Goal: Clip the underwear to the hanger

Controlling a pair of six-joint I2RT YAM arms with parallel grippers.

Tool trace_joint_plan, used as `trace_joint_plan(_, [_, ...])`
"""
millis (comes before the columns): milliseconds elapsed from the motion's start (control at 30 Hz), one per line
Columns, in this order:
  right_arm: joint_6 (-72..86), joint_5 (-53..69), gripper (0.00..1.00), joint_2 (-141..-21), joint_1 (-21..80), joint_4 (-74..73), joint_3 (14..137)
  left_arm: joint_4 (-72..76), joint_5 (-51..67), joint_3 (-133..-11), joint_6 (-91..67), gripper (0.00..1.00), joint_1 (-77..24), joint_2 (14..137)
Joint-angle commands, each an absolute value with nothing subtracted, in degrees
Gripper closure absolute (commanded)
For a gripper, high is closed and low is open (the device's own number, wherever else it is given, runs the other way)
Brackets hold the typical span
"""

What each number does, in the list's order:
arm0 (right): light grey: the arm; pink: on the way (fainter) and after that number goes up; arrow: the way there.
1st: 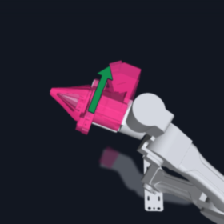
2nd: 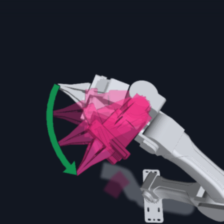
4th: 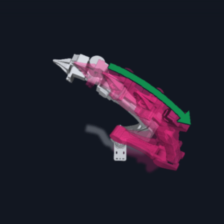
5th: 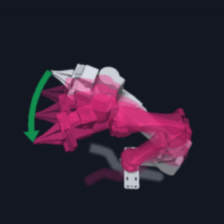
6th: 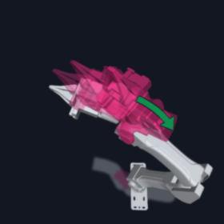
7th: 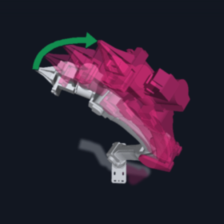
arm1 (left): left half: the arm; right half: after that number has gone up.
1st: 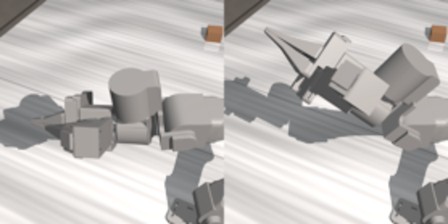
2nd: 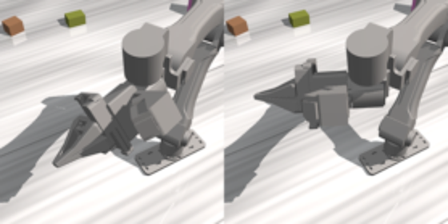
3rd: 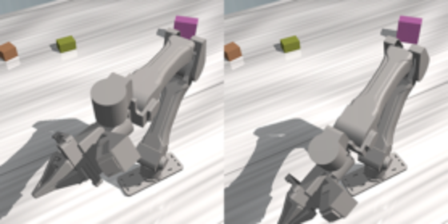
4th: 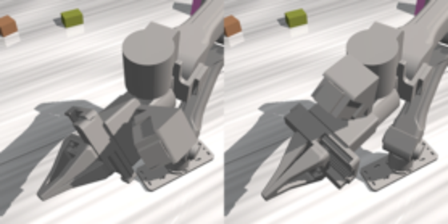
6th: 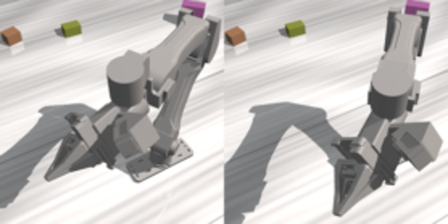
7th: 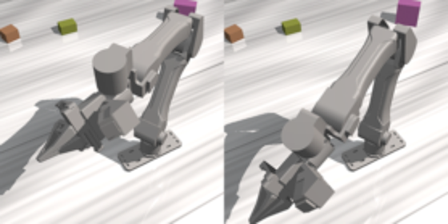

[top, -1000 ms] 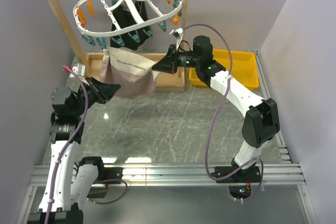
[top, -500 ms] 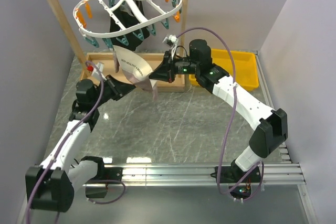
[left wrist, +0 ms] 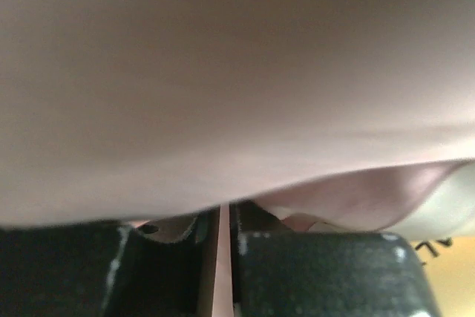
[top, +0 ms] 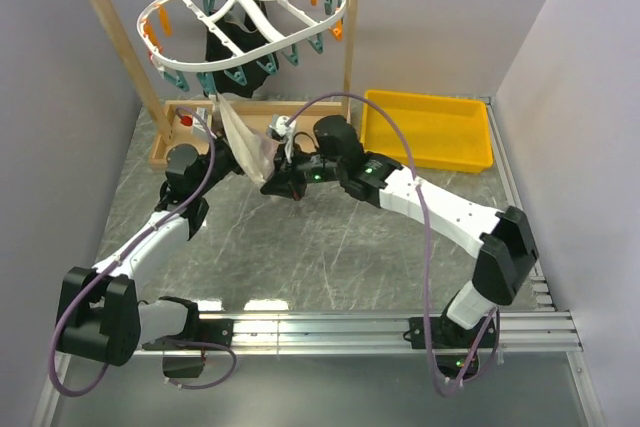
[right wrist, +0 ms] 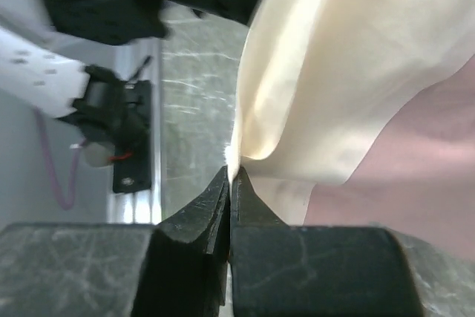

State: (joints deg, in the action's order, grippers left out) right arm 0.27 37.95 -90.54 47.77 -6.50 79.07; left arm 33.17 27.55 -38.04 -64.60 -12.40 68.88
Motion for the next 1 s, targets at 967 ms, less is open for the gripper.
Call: trace_joint_plan(967, [15.03, 7.82, 1.0, -105.47, 45.44, 7.38, 85.16, 7.91, 39.72, -40.34, -46.32, 0.5, 1.58, 48.96])
